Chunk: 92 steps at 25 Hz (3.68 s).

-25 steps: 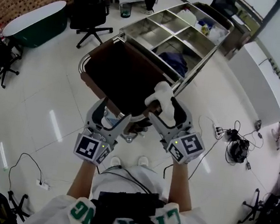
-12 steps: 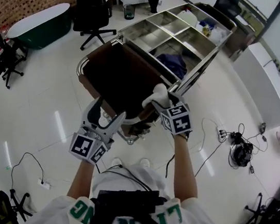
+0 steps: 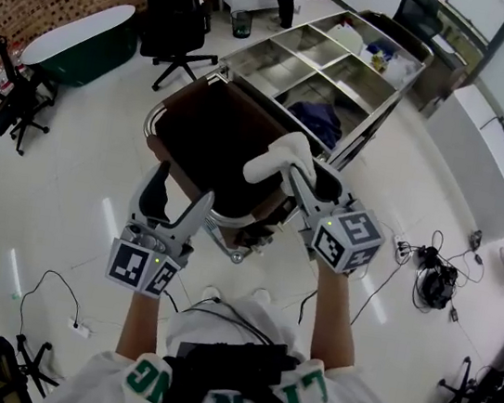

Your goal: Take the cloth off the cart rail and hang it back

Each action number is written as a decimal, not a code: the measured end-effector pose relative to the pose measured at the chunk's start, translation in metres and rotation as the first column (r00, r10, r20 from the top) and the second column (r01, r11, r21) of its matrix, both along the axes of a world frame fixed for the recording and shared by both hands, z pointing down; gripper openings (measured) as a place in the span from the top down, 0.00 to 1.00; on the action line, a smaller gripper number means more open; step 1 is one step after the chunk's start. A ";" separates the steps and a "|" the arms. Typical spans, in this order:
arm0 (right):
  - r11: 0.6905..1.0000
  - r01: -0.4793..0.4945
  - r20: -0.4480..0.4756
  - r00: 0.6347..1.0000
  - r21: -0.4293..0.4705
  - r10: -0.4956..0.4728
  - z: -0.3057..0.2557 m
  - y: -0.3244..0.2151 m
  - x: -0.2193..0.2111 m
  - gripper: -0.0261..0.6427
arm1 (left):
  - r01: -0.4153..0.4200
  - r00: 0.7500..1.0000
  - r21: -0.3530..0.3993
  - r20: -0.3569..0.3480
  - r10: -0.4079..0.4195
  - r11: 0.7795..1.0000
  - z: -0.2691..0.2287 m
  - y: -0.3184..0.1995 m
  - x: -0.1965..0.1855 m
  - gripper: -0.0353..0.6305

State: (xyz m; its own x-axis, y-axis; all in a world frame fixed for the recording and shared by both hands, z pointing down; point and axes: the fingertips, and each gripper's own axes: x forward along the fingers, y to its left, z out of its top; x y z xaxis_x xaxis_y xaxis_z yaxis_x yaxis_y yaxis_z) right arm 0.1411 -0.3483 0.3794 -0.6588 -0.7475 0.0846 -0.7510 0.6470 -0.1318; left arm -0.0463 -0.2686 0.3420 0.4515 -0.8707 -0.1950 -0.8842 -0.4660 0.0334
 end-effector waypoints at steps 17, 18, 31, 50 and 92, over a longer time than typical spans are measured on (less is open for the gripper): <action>0.982 0.080 0.065 0.994 0.171 -0.092 -0.074 0.037 -0.036 0.75 | 0.123 0.992 -0.001 0.008 -0.123 0.992 -0.017 0.008 -0.041 0.41; 0.982 0.096 0.054 0.993 0.162 -0.106 -0.069 0.030 -0.044 0.75 | 0.130 0.991 -0.004 0.009 -0.130 0.991 -0.015 0.008 -0.045 0.41; 0.952 0.280 -0.010 0.960 0.126 -0.281 -0.067 -0.136 -0.230 0.75 | 0.320 0.947 -0.068 0.001 -0.321 0.945 0.011 0.020 -0.119 0.41; 0.955 0.175 -0.319 0.915 -0.241 -0.248 0.122 -0.243 -0.331 0.74 | 0.452 0.890 -0.171 0.028 -0.454 0.875 0.052 0.043 -0.202 0.41; 0.920 0.011 0.038 0.999 0.391 -0.028 -0.050 0.026 -0.044 0.42 | 0.102 0.993 -0.041 0.064 -0.099 0.994 0.011 -0.031 -0.018 0.41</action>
